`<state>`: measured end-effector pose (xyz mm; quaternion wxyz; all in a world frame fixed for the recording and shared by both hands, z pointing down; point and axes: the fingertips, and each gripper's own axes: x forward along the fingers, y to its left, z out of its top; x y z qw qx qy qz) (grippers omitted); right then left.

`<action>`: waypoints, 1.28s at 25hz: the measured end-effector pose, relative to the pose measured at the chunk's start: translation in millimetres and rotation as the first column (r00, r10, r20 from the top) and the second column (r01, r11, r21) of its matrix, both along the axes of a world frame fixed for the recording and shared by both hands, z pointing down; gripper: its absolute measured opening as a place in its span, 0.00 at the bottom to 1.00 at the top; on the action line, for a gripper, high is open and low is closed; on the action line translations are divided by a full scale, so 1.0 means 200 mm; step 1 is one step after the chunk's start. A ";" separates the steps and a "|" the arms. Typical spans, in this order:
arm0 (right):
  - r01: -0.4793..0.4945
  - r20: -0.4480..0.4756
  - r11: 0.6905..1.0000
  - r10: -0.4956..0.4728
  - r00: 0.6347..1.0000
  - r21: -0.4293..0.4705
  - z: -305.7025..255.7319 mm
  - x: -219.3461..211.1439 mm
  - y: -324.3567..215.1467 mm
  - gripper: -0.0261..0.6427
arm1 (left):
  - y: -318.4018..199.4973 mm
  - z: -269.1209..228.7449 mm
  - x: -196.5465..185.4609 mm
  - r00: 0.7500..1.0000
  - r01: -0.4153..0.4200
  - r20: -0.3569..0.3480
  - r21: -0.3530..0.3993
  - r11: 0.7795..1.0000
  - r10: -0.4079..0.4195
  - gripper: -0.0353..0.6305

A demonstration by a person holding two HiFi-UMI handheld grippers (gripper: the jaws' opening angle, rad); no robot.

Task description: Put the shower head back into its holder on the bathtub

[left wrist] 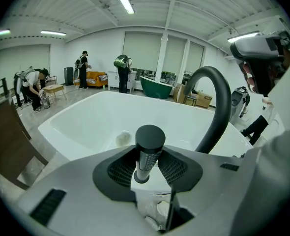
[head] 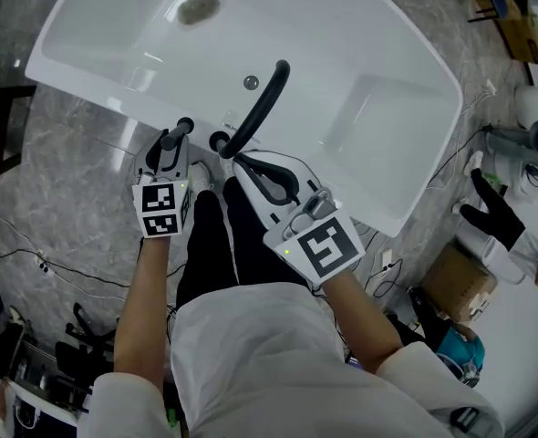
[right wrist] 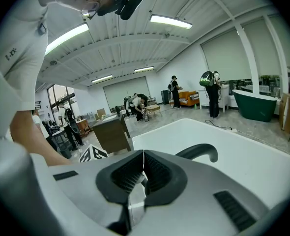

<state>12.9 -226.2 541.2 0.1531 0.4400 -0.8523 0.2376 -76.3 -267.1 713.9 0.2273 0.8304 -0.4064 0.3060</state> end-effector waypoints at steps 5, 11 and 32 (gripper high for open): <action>0.001 -0.004 1.000 -0.001 1.000 0.005 -0.02 0.00 0.00 0.07 | 0.00 0.00 0.01 1.000 -0.021 0.017 0.006 1.000 0.021 0.27; 0.017 -0.012 1.000 -0.017 1.000 0.023 -0.04 -0.02 -0.02 0.07 | 0.01 0.02 0.06 0.997 -0.068 0.045 -0.005 0.998 0.069 0.30; 0.048 0.014 0.987 -0.051 0.999 0.151 -0.41 -0.07 0.01 0.07 | 0.05 -0.93 -0.04 0.992 0.019 -0.123 0.210 0.977 0.008 0.19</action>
